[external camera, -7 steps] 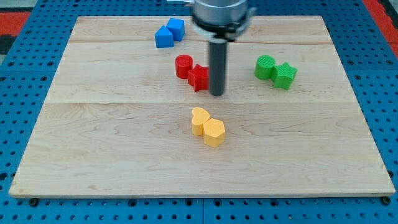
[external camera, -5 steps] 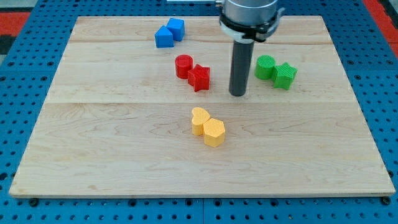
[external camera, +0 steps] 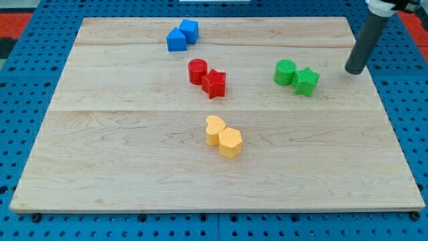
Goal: Move the green star to the bottom of the green circle
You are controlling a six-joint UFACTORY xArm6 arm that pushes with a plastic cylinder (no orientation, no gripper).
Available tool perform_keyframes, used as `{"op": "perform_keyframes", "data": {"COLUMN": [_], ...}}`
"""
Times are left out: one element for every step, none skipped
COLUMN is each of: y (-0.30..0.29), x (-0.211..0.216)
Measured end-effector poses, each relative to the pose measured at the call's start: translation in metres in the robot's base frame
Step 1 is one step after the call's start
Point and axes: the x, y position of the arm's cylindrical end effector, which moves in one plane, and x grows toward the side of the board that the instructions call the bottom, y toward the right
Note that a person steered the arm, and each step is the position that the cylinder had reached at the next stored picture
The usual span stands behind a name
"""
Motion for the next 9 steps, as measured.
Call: {"op": "perform_keyframes", "data": {"y": [-0.024,-0.059,-0.085,-0.101,-0.101,-0.102,-0.087,-0.078,-0.07], "x": [0.008,0.013,0.013,0.028,0.06,0.067,0.067,0.041,-0.001]}}
